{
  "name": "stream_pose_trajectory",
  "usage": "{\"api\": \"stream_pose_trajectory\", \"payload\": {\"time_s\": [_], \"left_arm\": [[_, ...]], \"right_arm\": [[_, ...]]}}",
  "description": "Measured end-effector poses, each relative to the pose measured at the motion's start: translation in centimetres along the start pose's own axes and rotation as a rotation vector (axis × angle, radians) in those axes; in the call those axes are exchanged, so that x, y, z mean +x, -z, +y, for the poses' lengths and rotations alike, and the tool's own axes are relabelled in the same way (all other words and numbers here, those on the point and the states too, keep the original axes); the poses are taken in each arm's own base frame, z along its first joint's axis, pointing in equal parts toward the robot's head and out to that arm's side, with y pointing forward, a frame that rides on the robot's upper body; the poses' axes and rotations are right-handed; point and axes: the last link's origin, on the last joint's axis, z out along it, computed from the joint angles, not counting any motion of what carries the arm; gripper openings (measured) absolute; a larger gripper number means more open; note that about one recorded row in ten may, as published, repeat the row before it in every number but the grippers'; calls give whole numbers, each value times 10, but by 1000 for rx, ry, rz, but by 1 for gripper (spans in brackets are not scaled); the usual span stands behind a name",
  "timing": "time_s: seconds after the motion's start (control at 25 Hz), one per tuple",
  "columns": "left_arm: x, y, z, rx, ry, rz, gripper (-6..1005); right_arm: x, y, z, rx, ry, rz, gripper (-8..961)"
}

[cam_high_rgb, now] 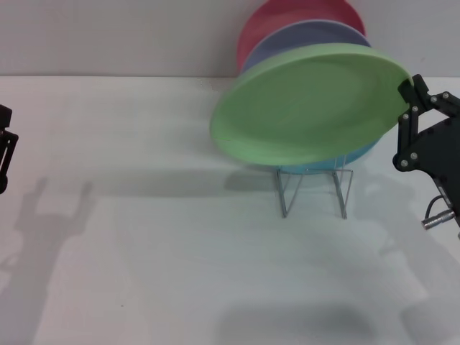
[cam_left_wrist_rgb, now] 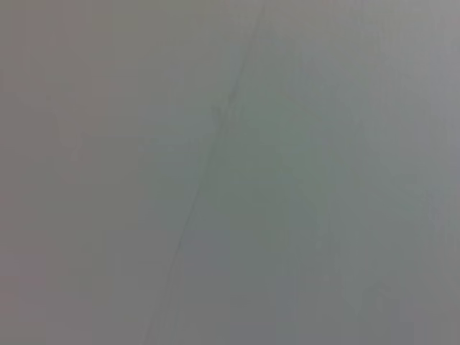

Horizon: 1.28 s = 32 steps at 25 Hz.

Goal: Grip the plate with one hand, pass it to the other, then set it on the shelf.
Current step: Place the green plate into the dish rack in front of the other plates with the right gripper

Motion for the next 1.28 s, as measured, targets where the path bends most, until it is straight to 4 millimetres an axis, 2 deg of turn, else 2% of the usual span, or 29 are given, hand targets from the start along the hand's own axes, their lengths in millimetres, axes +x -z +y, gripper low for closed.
{"api": "stream_pose_trajectory", "payload": {"time_s": [0.68, 1.28], "left_arm": [[1, -1, 2, -3, 10, 10, 840], [8, 0, -3, -26, 33, 36, 840]], "right_arm": [[13, 10, -7, -3, 35, 89, 32], [26, 31, -5, -4, 30, 221, 36]]}}
